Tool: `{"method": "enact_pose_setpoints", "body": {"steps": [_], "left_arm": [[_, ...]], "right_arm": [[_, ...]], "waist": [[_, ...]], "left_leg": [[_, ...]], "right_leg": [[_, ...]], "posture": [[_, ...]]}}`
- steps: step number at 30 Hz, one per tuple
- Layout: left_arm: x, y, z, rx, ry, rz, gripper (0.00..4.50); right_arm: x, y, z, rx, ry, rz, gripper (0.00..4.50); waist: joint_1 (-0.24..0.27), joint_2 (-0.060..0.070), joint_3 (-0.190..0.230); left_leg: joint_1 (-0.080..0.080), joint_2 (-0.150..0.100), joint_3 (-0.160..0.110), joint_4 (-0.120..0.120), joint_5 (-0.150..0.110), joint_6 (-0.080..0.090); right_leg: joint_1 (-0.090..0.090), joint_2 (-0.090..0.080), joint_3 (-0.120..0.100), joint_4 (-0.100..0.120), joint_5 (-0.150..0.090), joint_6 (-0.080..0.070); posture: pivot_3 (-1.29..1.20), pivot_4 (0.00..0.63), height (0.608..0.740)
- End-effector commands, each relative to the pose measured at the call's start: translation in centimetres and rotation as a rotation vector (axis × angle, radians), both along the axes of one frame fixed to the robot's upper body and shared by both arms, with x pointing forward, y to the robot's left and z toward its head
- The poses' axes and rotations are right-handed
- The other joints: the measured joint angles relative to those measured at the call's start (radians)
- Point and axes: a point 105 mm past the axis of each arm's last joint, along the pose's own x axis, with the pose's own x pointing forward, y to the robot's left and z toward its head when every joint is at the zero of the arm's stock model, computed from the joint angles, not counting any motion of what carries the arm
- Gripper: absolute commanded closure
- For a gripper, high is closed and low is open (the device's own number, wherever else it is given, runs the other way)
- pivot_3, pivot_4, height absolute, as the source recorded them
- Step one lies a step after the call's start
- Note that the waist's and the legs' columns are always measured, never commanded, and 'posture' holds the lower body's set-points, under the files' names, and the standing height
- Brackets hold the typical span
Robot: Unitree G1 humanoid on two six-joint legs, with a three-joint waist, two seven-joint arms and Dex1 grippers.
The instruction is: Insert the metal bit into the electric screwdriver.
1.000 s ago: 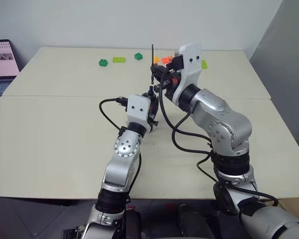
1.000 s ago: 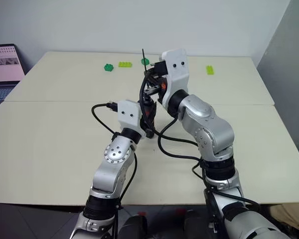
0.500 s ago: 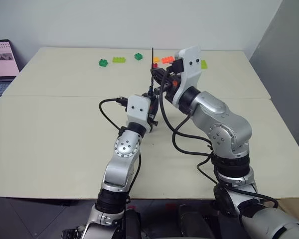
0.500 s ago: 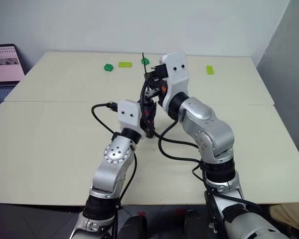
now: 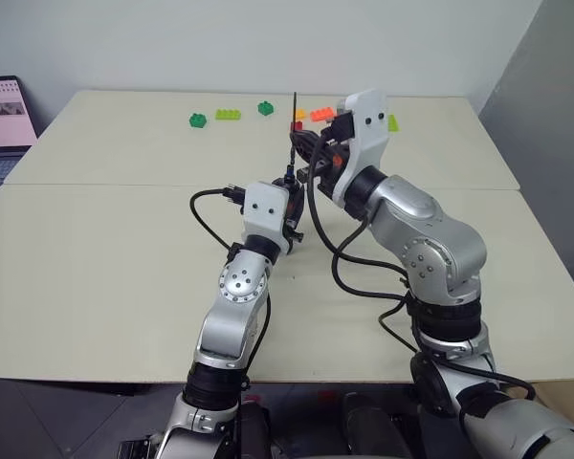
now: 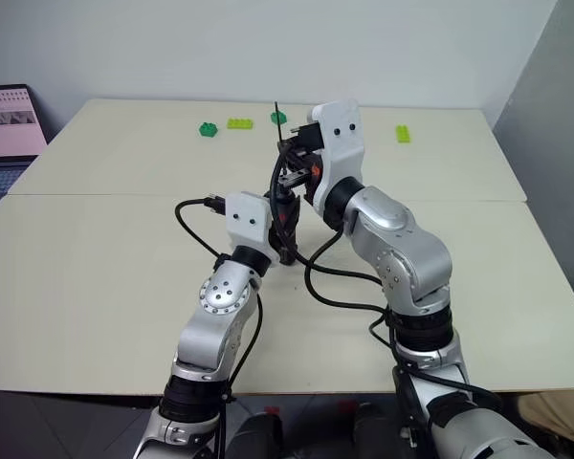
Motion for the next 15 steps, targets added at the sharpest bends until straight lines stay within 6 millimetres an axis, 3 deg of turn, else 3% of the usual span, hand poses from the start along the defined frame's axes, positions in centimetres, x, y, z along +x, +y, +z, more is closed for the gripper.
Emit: {"method": "enact_pose_setpoints", "body": {"steps": [1, 8, 15], "left_arm": [[-0.30, 0.14, 0.18, 0.017, -0.018, 0.000, 2.84], [-0.49, 0.18, 0.17, 0.015, -0.026, -0.005, 2.84], [-0.87, 0.43, 0.57, -0.002, -0.048, -0.008, 2.84]], "right_arm": [[-0.90, -0.20, 2.69, 0.053, -0.072, 0.027, 4.50], [-0.86, -0.45, 3.38, 0.046, -0.028, 0.046, 4.50], [-1.16, -0.41, 2.71, 0.019, 0.001, 0.058, 4.50]], "waist": [[0.000, 0.000, 0.000], [0.000, 0.000, 0.000], [0.000, 0.000, 0.000]], "left_leg": [[0.000, 0.000, 0.000, 0.000, 0.000, 0.000], [0.000, 0.000, 0.000, 0.000, 0.000, 0.000], [0.000, 0.000, 0.000, -0.001, 0.000, 0.000]], "right_leg": [[0.000, 0.000, 0.000, 0.000, 0.000, 0.000], [0.000, 0.000, 0.000, 0.000, 0.000, 0.000], [0.000, 0.000, 0.000, -0.001, 0.000, 0.000]], "posture": [[0.00, 0.150, 0.740], [0.00, 0.150, 0.740], [0.00, 0.150, 0.740]]}}
